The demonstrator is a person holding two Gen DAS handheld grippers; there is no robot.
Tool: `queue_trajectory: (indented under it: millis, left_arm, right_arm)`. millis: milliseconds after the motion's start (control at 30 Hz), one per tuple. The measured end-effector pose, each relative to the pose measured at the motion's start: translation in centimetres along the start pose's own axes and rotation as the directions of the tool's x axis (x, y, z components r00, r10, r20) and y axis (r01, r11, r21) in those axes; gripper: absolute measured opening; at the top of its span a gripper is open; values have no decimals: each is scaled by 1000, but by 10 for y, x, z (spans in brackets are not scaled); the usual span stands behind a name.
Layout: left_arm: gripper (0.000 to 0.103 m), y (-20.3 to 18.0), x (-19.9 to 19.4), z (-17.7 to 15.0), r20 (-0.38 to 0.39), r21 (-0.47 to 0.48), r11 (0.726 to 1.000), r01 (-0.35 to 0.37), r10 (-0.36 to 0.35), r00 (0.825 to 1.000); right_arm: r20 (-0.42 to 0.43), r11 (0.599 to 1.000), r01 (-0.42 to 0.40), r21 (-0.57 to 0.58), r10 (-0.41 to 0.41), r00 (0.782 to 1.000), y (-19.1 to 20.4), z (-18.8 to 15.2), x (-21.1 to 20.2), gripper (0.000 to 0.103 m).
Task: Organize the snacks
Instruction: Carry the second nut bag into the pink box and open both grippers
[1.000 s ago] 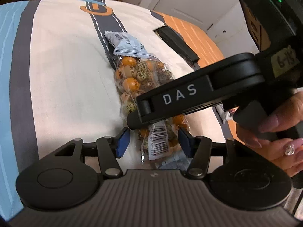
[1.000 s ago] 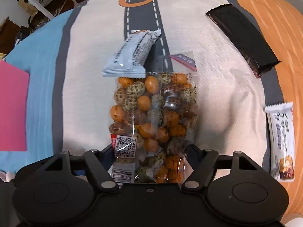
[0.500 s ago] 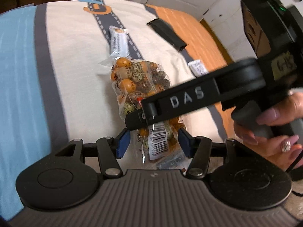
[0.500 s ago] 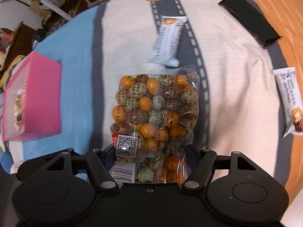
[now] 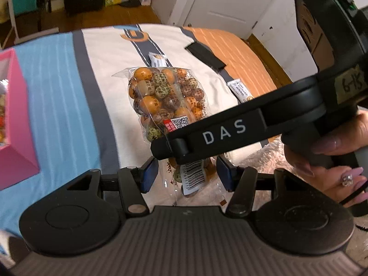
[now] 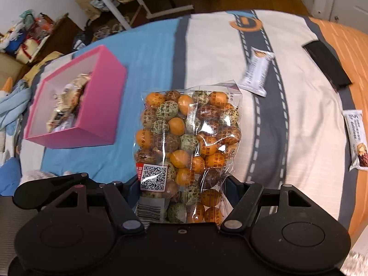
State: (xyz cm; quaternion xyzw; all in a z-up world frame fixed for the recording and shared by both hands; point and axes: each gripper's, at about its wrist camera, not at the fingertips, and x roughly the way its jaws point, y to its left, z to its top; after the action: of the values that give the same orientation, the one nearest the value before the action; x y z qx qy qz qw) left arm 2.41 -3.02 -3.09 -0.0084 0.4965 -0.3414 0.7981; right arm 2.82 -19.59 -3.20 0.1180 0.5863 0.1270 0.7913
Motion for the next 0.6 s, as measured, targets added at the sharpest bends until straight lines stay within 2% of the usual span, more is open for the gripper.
queue_trajectory:
  millis: [267, 467, 500, 567, 600]
  left_arm:
    - [54, 20, -44, -6, 95, 5, 1000, -23, 22, 995]
    - [54, 44, -77, -8, 188, -18, 996, -91, 92, 978]
    - [54, 50, -83, -8, 198, -38, 994, -98, 104, 975]
    - [54, 63, -93, -7, 205, -66, 990, -124, 135, 969]
    - [54, 69, -99, -8, 203, -69, 988, -138, 149, 968]
  right_arm:
    - [37, 996, -16, -83, 19, 999, 44, 6, -13, 75]
    - [71, 989, -55, -138, 65, 995, 83, 25, -15, 75]
    - [81, 983, -67, -171, 82, 993, 99, 31, -11, 75]
    - [85, 980, -78, -182, 95, 992, 106, 34, -8, 75]
    - [87, 972, -104, -209, 124, 988, 122, 38, 0, 75]
